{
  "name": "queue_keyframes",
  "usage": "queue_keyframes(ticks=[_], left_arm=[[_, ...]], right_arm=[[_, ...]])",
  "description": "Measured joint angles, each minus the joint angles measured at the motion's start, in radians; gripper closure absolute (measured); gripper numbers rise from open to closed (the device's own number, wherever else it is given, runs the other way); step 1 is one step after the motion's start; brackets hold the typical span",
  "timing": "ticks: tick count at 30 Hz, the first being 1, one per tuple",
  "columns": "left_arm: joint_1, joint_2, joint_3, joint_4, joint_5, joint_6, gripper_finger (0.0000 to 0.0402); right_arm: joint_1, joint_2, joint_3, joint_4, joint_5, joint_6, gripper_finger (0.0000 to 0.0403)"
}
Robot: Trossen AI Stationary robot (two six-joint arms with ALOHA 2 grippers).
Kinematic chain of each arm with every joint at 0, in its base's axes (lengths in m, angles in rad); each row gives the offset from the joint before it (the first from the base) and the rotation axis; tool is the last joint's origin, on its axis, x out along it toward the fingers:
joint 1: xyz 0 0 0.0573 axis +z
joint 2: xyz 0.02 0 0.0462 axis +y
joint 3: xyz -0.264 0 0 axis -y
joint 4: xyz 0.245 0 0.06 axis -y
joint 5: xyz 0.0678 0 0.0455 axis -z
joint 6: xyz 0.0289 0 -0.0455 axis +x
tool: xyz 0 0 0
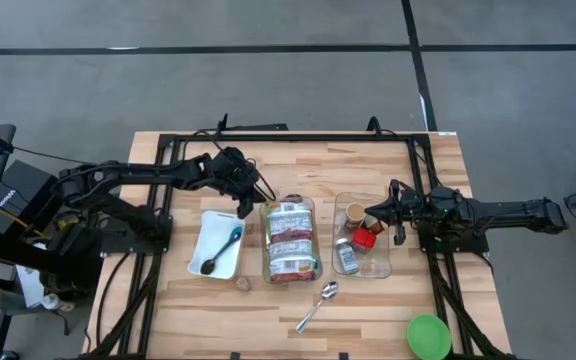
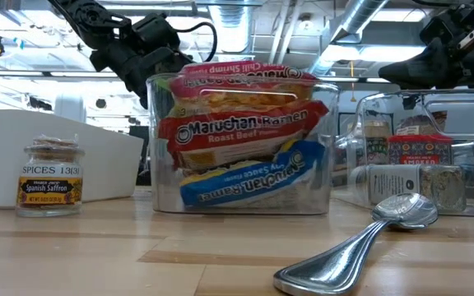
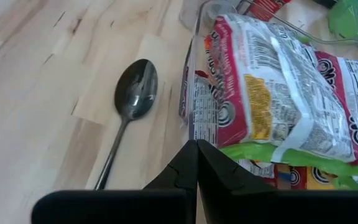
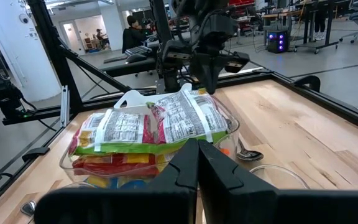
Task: Pick & Place Food Item
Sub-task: Adjust the left transparent bin on the table, then put the black spoon into the white bin
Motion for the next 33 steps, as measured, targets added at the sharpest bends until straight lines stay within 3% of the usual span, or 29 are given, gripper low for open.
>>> queue_keyframes(ticks=[15,27,33], left_arm=[[-0.060,0.000,-0.001,0.049,0.005,0.004,0.0401],[0.093,-0.007,-0.001,0.204,-0.009,0.012,0.0402],[0.172,-0.003,-0.001,0.153,-0.003,0.041,0.0401]], right_arm=[[0.000,0.000,0.000,0.000,0.000,0.000,0.0402],[0.000,0.000,0.000,0.000,0.000,0.000,0.0402],[0.000,0.000,0.000,0.000,0.000,0.000,0.0402]])
